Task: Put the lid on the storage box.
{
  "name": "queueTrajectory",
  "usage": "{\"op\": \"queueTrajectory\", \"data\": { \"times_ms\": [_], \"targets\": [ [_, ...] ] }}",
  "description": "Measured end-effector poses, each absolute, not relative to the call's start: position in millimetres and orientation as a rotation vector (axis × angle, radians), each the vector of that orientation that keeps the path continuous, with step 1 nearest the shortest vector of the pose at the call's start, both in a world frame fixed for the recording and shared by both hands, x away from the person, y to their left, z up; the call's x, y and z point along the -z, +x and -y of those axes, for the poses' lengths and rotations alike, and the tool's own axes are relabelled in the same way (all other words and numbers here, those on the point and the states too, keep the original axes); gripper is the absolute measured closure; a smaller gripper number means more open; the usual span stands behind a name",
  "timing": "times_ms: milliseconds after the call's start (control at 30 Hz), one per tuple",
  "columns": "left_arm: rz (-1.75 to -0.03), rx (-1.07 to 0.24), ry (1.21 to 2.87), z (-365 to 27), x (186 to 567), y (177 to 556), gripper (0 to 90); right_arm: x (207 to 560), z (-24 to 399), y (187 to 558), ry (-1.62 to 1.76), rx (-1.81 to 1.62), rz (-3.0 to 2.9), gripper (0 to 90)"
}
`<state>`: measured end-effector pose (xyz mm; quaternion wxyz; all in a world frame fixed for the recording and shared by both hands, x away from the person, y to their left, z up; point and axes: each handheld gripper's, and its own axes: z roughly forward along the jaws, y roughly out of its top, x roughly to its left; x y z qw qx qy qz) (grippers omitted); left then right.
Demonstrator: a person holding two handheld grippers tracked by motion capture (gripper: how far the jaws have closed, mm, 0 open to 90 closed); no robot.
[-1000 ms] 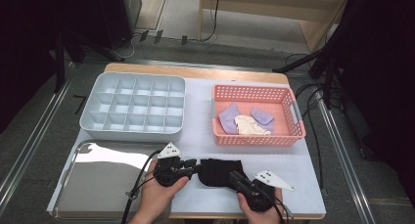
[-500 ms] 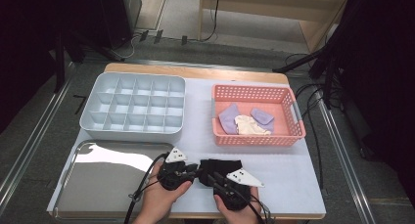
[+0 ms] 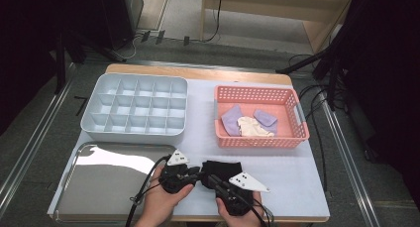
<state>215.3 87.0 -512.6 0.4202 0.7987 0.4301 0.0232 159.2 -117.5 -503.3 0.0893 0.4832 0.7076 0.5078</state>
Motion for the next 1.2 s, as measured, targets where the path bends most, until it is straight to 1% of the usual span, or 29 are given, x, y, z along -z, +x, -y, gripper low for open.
{"op": "queueTrajectory", "data": {
  "times_ms": [133,333,367,400,467,500,567,700,933,1033,1200],
  "targets": [
    [-1.084,-0.065,2.003,-89,511,216,69.9,506,111,159,1.421,-1.509,-2.133,84.9],
    [-1.118,-0.088,1.946,-100,505,218,69.7,514,103,161,1.386,-1.476,-2.162,84.0],
    [-1.119,-0.090,1.936,-101,504,218,69.4,515,103,161,1.377,-1.477,-2.162,82.8],
    [-1.121,-0.094,1.923,-102,503,218,69.1,515,103,161,1.371,-1.486,-2.164,79.9],
    [-1.121,-0.095,1.907,-103,501,218,68.4,513,104,160,1.354,-1.524,-2.161,71.3],
    [-1.121,-0.099,1.904,-103,500,217,67.9,511,107,159,1.345,-1.536,-2.154,70.4],
    [-1.109,-0.102,1.897,-104,499,217,66.7,506,115,157,1.341,-1.581,-2.135,68.6],
    [-1.106,-0.104,1.883,-100,498,214,64.1,500,146,156,1.410,-1.572,-2.030,68.4],
    [-1.087,-0.097,1.872,-91,497,212,55.4,508,200,156,1.556,-1.446,-1.909,68.5],
    [-1.081,-0.091,1.862,-88,497,212,51.4,514,210,155,1.622,-1.425,-1.891,67.9],
    [-1.065,-0.103,1.859,-81,494,209,46.5,517,204,153,1.624,-1.404,-1.928,66.8]
  ]
}}
